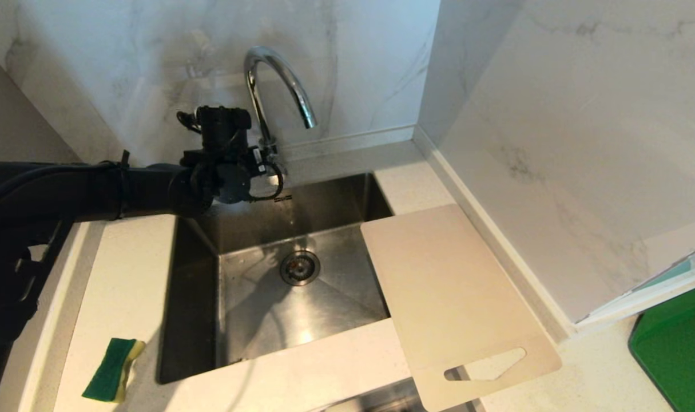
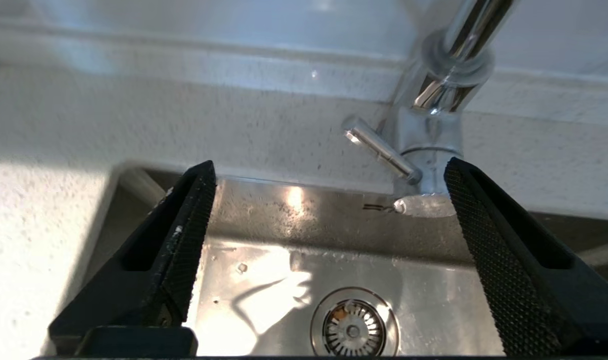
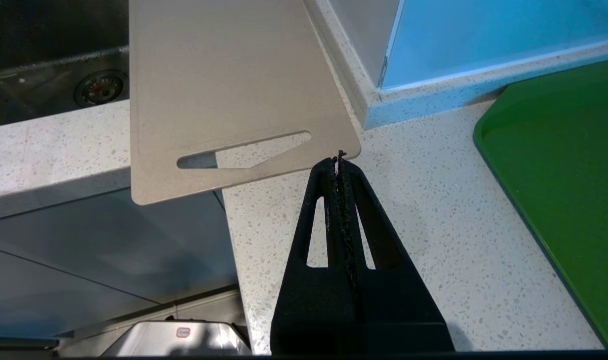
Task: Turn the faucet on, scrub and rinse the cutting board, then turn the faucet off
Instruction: Turn on the tap
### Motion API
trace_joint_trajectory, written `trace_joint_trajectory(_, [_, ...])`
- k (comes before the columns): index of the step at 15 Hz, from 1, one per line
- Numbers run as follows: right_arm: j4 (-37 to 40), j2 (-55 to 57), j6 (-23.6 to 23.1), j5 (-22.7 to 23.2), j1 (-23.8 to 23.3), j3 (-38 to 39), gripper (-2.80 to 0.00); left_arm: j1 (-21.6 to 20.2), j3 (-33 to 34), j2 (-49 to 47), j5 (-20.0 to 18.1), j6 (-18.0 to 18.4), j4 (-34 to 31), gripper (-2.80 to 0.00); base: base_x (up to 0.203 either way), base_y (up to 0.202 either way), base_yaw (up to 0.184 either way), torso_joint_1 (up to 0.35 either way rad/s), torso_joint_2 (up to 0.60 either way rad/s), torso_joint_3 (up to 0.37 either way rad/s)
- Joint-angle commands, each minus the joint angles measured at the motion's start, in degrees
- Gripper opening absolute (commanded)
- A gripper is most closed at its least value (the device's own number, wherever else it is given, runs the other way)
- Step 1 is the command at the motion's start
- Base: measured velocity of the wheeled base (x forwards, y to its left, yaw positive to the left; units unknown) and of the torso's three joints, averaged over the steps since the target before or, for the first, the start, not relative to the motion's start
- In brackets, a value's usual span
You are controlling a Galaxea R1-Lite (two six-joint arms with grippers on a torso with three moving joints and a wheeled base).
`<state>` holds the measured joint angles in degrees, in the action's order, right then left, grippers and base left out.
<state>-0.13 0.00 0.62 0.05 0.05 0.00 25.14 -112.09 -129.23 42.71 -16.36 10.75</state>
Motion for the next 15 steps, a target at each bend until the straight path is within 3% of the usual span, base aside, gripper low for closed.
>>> trace_joint_trajectory(1, [-0.03, 0.0, -0.01, 0.04, 0.04, 0.0, -2.8, -0.06, -0.45, -2.5, 2.18, -0.11, 2.24, 0.0, 0.0, 0.0, 0.0, 0.0, 0.0, 0.0])
trace_joint_trajectory(4, [0.0, 0.0, -0.01, 0.04, 0.04, 0.0, -2.8, -2.11, -0.67, -4.98, 4.9, 0.02, 7.5, 0.0, 0.0, 0.0, 0.0, 0.0, 0.0, 0.0])
trace_joint_trajectory(15, [-0.01, 0.0, -0.01, 0.04, 0.03, 0.0, -2.8, -5.09, -0.67, -8.06, 3.46, -0.33, 11.84, 0.0, 0.0, 0.0, 0.0, 0.0, 0.0, 0.0])
